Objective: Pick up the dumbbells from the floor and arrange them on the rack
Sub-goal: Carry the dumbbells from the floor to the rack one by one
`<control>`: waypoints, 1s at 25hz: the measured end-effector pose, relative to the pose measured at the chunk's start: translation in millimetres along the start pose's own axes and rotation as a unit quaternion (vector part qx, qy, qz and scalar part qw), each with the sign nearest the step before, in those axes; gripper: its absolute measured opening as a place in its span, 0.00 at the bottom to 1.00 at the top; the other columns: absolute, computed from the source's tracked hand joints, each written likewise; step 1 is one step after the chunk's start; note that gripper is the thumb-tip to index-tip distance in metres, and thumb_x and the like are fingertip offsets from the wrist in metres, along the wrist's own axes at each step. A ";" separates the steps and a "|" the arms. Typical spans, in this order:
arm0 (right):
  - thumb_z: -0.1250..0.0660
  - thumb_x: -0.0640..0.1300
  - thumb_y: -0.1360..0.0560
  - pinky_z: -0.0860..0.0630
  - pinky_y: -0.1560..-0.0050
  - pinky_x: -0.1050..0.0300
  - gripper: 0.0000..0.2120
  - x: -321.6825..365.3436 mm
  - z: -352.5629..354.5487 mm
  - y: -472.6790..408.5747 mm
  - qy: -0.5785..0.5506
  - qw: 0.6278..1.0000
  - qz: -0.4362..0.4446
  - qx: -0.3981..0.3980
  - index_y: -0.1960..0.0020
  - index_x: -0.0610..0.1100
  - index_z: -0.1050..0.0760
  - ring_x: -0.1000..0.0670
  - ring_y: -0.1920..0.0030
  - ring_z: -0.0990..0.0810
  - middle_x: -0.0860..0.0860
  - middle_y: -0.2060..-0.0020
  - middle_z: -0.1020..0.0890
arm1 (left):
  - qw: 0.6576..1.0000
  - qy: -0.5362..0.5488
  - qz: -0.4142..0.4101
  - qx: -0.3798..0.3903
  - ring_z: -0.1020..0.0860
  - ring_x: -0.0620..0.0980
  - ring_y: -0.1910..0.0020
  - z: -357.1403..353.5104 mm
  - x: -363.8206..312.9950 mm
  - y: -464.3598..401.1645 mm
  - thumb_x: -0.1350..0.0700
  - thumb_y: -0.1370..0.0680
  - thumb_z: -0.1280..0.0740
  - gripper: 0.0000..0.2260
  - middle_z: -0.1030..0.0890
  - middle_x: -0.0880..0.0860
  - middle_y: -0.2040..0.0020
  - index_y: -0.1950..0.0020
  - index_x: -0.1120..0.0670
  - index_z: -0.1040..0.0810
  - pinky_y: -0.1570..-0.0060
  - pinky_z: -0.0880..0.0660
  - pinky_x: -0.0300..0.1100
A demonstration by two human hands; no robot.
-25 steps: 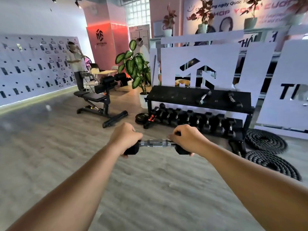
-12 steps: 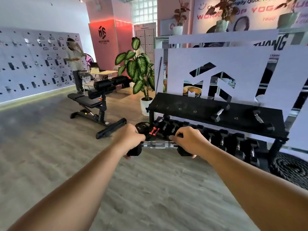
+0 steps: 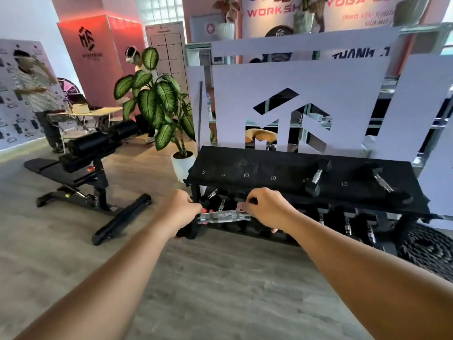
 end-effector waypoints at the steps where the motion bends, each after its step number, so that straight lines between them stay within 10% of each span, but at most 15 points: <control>1: 0.33 0.63 0.22 0.17 0.75 0.49 0.19 -7.6 2.1 -34.3 0.004 1.000 0.001 0.001 0.53 0.46 0.22 0.45 0.70 0.20 0.45 0.68 0.19 | 1.000 0.005 0.003 0.009 0.22 0.58 0.72 -13.2 -2.0 -33.0 0.56 0.30 0.29 0.10 0.24 0.60 0.71 0.63 0.63 0.22 0.72 0.29 0.44; 25: 0.31 0.57 0.20 0.30 0.70 0.65 0.13 -119.9 -26.3 -758.0 0.071 0.994 -0.010 0.079 0.55 0.49 0.25 0.53 0.67 0.19 0.50 0.62 0.18 | 0.988 0.030 0.124 0.084 0.19 0.55 0.58 -226.5 37.1 -704.1 0.49 0.30 0.30 0.09 0.17 0.52 0.61 0.58 0.54 0.20 0.59 0.26 0.45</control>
Point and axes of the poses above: each hand's wrist, its own y-axis away from the middle knuckle, its own z-axis out of the back of the hand, x = y × z, the point moved 2 cm from there along -y, towards the middle knuckle
